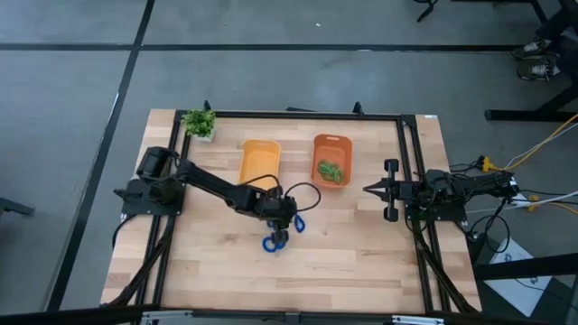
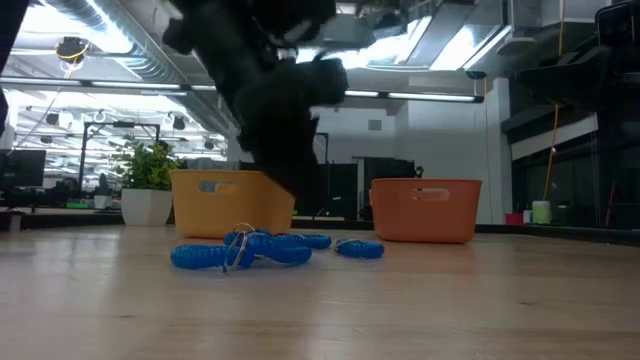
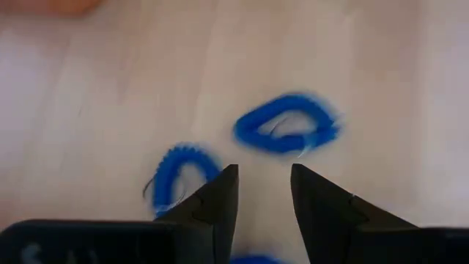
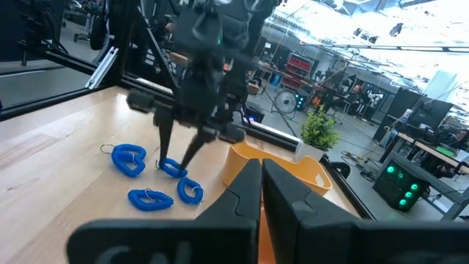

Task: Sort spring keychains
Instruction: Adjust the yellow bin

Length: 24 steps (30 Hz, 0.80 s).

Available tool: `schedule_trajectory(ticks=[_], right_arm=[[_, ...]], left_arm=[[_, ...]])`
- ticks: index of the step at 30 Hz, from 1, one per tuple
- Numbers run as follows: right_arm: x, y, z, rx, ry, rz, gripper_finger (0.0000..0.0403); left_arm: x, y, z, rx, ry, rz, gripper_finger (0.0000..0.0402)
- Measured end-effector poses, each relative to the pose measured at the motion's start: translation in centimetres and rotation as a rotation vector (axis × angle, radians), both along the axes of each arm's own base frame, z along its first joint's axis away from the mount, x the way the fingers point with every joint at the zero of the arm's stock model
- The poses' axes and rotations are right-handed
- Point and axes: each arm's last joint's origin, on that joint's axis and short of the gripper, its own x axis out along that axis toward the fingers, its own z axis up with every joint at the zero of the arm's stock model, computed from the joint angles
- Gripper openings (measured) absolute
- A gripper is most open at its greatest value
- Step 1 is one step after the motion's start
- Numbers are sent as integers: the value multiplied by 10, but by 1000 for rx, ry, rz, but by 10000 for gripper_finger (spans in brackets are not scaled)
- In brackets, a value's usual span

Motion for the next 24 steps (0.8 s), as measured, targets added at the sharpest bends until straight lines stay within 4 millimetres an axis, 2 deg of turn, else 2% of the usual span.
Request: schedule_trajectory(ticks=[6, 24], right_arm=[[0, 0, 0, 0, 0, 0, 16], [0, 0, 0, 0, 0, 0, 16]], left_arm=[[-1, 5, -25, 74, 98, 62, 123], [2, 6, -16, 108, 126, 34, 123]])
